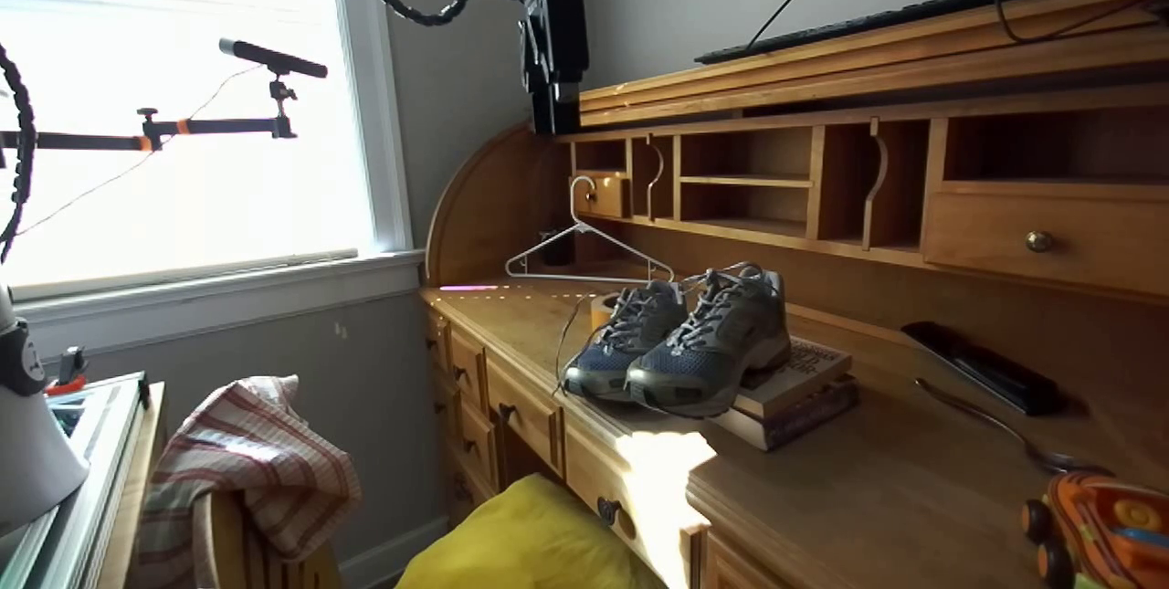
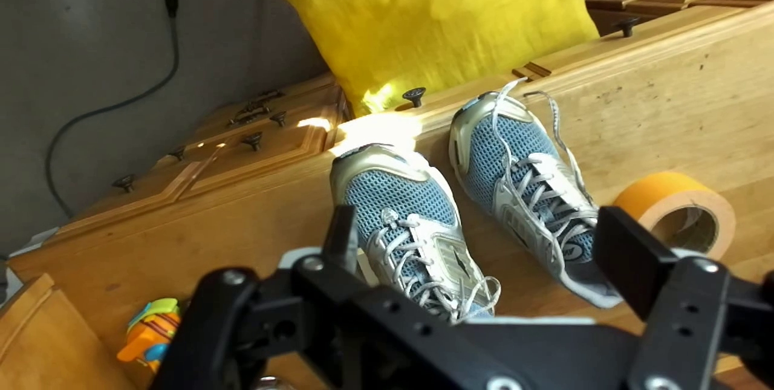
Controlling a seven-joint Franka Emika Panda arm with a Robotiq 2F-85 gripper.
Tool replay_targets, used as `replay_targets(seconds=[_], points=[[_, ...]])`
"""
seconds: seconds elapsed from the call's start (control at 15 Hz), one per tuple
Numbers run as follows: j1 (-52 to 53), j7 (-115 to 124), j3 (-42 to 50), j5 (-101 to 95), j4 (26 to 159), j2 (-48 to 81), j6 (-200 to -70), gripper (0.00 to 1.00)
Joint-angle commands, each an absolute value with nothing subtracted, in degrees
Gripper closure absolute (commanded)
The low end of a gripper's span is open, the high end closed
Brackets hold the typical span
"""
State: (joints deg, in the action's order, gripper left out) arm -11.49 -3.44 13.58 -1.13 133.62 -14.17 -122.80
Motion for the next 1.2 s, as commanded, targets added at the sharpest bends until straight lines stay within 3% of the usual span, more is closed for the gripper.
replay_targets(seconds=[0.0, 1.13], points=[[-12.1, -2.3, 13.2, -1.6, 132.3, -12.0, -122.4, 0.00], [-11.2, -3.7, 11.3, -4.9, 118.0, 16.3, -140.3, 0.00]])
